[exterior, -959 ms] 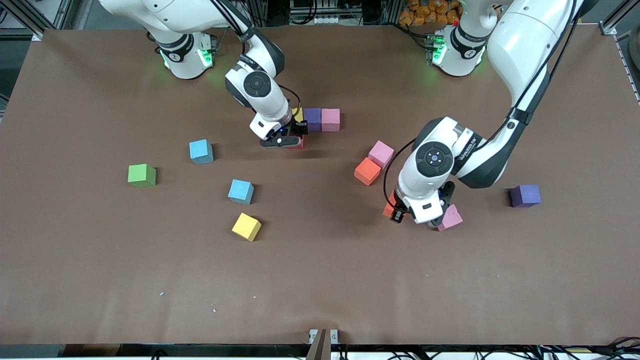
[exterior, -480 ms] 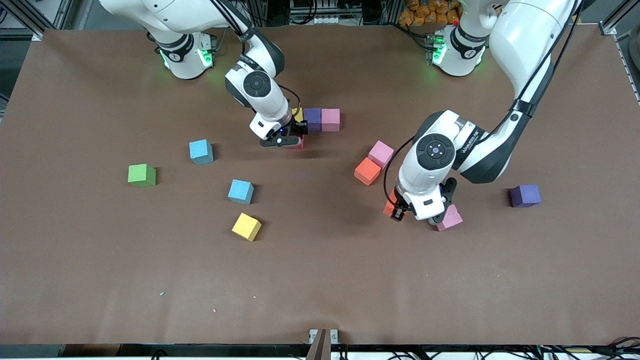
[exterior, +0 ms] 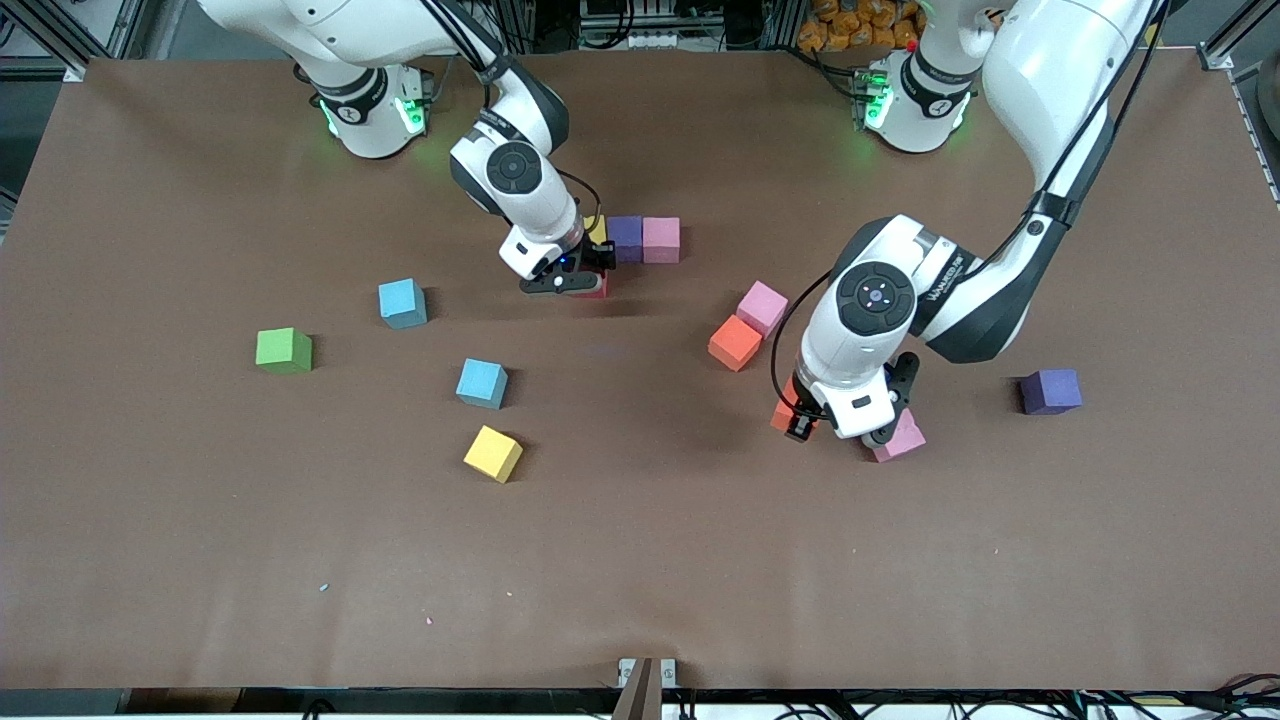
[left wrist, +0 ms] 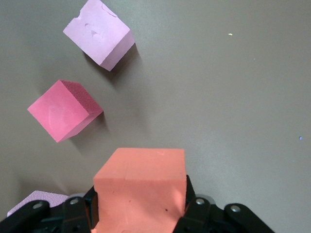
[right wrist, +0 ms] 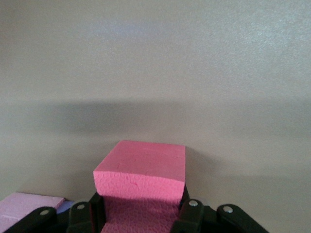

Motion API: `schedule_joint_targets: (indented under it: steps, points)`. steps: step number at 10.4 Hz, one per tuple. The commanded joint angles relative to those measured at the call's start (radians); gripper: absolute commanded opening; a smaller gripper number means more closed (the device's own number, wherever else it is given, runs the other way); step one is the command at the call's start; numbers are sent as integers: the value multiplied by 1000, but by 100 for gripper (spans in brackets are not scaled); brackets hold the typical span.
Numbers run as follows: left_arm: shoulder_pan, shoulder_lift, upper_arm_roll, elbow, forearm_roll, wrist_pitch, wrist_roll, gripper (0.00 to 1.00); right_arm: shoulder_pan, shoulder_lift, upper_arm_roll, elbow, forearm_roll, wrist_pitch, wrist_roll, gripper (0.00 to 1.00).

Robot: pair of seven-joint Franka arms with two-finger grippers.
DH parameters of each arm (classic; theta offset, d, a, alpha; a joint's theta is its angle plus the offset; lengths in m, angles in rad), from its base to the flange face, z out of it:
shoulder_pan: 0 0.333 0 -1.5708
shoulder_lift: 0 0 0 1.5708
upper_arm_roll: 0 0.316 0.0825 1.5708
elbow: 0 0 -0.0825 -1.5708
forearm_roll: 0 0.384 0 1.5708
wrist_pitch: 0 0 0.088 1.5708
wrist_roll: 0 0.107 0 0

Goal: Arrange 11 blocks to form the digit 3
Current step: 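Lower the red cube below the yellow cube and open the right gripper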

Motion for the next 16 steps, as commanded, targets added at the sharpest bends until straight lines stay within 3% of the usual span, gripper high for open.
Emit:
schedule_joint_targets:
  steps: [1, 3, 5, 13, 16]
  points:
    - [10, -23, -8, -4, -8, -23, 2, 0, 13, 23, -3, 1, -17, 26, 29, 79]
    - [10, -23, -6, -4, -8, -23, 2, 0, 13, 21, -3, 1, -17, 26, 29, 93]
    - [10, -23, -6, -4, -8, -23, 2, 0, 10, 11, -3, 1, -17, 21, 27, 97]
    - [10, -23, -8, 1, -8, -23, 2, 0, -18, -104, -1, 12, -19, -104, -27, 100]
    - [7, -23, -6, 2, -8, -23, 2, 0, -44, -153, -6, 91, -19, -294, -111, 100]
